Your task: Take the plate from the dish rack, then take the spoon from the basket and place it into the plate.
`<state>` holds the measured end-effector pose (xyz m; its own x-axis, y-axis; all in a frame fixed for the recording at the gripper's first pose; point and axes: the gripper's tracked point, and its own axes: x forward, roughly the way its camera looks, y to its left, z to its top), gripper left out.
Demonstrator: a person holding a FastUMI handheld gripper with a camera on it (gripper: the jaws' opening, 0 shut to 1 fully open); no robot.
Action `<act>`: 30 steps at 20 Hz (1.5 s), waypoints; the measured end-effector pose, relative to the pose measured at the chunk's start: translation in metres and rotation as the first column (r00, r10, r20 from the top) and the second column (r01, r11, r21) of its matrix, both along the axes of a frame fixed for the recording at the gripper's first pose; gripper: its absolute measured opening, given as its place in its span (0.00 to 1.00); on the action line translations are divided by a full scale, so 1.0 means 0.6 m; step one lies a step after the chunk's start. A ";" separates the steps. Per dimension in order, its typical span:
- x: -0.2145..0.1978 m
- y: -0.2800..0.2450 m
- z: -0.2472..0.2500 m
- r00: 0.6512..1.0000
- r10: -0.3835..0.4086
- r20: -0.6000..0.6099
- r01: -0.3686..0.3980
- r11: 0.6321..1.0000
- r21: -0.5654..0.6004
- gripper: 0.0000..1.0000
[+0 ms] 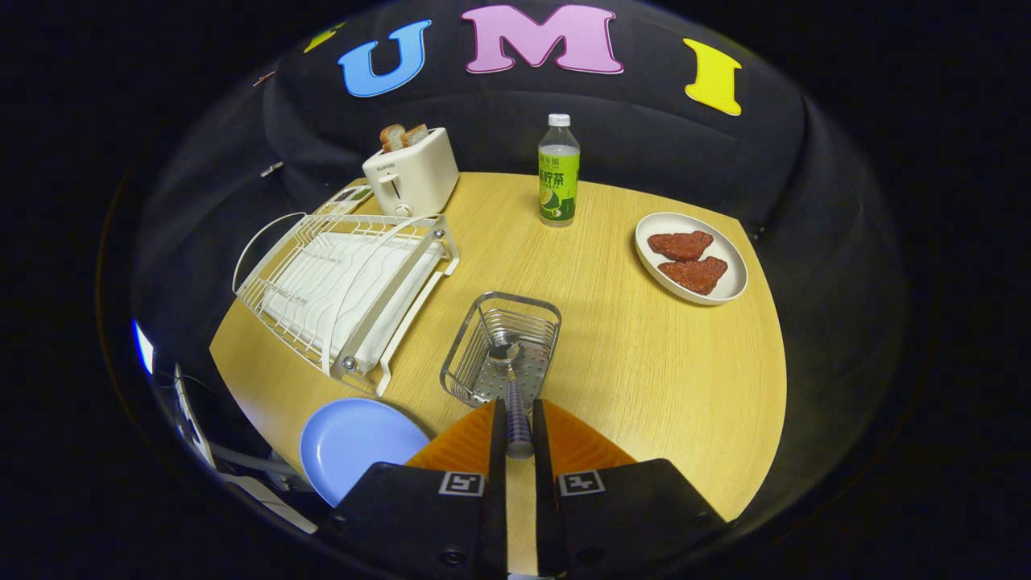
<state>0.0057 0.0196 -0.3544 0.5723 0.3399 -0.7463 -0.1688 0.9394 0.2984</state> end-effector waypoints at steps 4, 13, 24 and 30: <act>0.006 -0.001 0.008 1.000 -0.017 -0.008 0.017 1.000 0.021 0.14; -0.031 -0.030 0.082 0.995 -0.091 0.028 0.089 0.994 0.065 0.12; -0.167 0.042 0.201 0.993 -0.043 0.113 0.023 0.986 0.166 0.11; -0.232 0.127 0.148 0.999 0.011 0.031 -0.017 0.982 0.191 0.12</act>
